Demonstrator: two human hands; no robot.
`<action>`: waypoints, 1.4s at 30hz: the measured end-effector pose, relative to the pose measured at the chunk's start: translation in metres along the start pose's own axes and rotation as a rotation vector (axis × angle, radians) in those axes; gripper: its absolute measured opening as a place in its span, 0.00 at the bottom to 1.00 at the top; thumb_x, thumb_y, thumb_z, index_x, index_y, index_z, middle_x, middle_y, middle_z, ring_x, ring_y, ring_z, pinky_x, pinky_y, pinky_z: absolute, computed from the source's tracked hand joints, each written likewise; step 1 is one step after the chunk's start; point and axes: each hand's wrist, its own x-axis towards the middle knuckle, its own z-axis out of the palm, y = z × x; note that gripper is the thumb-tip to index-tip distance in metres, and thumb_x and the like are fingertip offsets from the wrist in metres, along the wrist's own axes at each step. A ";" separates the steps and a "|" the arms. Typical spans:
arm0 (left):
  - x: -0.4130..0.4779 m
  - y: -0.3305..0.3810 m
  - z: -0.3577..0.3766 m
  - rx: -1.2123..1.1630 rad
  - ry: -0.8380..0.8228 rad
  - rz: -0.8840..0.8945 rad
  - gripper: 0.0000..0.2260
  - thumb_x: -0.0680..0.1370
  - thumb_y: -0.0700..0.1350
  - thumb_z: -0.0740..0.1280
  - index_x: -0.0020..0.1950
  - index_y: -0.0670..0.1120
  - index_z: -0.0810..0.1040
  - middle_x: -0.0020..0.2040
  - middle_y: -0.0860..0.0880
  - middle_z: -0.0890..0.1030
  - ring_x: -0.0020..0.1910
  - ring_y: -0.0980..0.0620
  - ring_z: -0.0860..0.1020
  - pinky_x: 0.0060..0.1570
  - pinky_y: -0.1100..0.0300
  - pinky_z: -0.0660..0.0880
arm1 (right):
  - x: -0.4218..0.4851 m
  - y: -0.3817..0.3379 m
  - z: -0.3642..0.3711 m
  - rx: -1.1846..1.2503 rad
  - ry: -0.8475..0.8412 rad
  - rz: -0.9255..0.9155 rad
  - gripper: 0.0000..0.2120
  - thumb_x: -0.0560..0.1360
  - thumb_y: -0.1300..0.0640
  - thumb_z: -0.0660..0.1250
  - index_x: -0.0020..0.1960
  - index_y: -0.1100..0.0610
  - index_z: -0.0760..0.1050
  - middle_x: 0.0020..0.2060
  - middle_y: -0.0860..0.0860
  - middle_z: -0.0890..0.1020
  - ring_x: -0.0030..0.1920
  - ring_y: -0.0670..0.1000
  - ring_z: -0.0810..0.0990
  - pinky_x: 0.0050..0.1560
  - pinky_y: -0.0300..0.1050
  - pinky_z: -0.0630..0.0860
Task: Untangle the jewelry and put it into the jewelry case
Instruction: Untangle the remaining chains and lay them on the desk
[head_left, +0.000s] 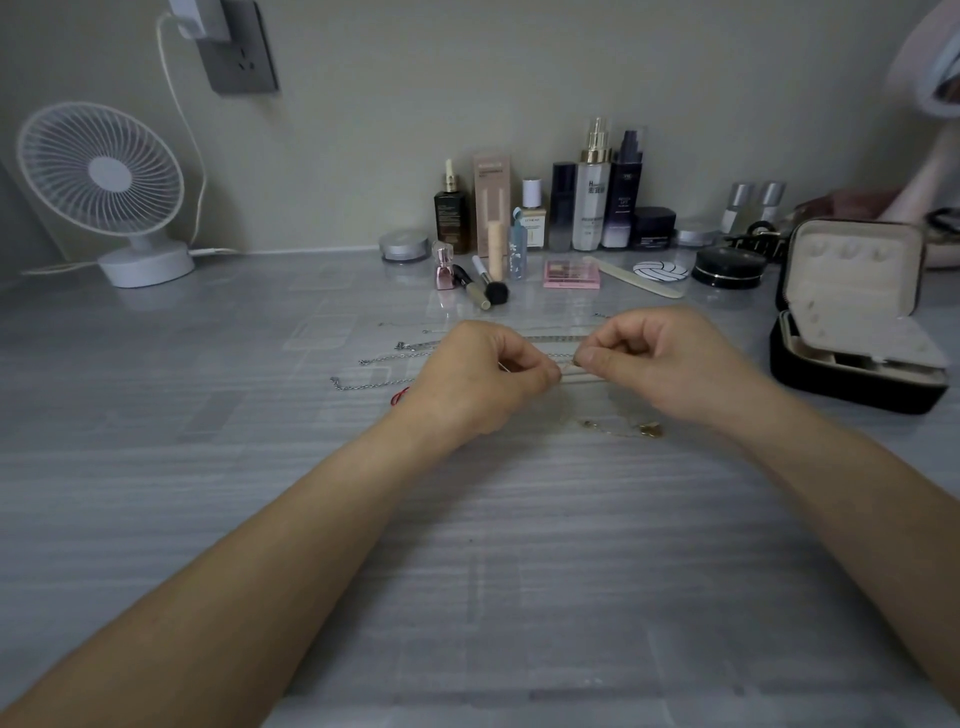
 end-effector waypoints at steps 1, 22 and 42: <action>0.001 0.000 -0.001 0.028 0.012 0.009 0.04 0.74 0.44 0.71 0.41 0.45 0.82 0.25 0.56 0.73 0.18 0.63 0.68 0.20 0.72 0.64 | 0.000 0.000 0.000 -0.007 0.007 -0.003 0.07 0.72 0.57 0.70 0.36 0.47 0.77 0.37 0.56 0.82 0.37 0.48 0.76 0.38 0.36 0.73; 0.009 0.002 -0.014 -0.621 -0.034 -0.307 0.07 0.77 0.42 0.58 0.40 0.46 0.70 0.34 0.51 0.80 0.32 0.54 0.75 0.31 0.60 0.65 | 0.004 0.008 -0.006 -0.176 0.047 0.041 0.07 0.72 0.56 0.70 0.35 0.49 0.78 0.27 0.47 0.75 0.23 0.39 0.69 0.27 0.28 0.65; 0.009 -0.002 -0.009 -0.880 -0.083 -0.319 0.12 0.79 0.50 0.59 0.36 0.50 0.69 0.21 0.55 0.61 0.24 0.57 0.64 0.36 0.61 0.64 | 0.002 0.006 -0.003 -0.165 0.049 0.127 0.07 0.73 0.57 0.68 0.36 0.50 0.76 0.30 0.46 0.76 0.30 0.44 0.72 0.34 0.36 0.69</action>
